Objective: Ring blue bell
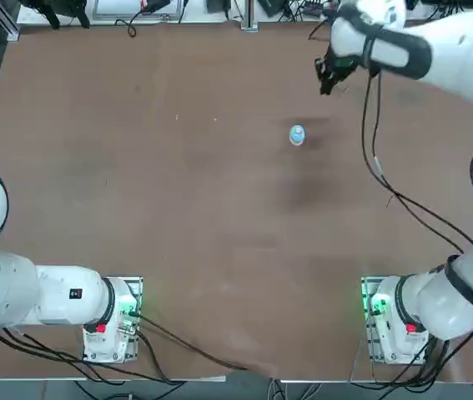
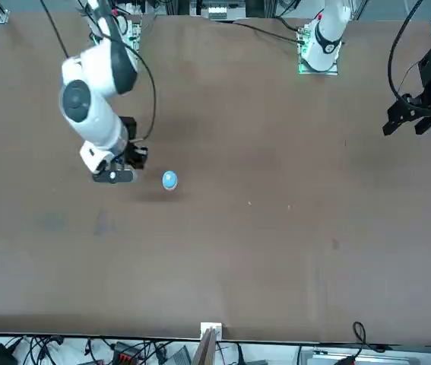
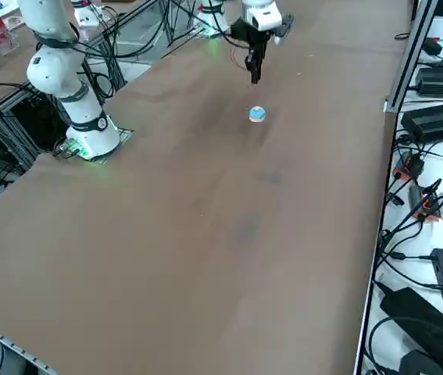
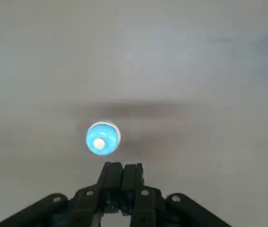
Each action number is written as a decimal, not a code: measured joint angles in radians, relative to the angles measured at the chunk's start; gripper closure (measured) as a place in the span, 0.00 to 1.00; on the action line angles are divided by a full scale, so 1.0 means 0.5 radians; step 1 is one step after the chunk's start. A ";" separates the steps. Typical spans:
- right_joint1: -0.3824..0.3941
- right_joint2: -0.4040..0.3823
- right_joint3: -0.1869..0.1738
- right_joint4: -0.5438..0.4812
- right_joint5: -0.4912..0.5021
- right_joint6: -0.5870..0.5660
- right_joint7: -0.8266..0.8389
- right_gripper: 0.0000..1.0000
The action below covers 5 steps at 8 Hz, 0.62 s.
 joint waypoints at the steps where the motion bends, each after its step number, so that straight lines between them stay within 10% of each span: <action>1: 0.063 0.043 0.000 -0.054 0.000 0.121 0.085 0.99; 5: 0.163 0.192 -0.002 -0.107 0.000 0.339 0.176 0.99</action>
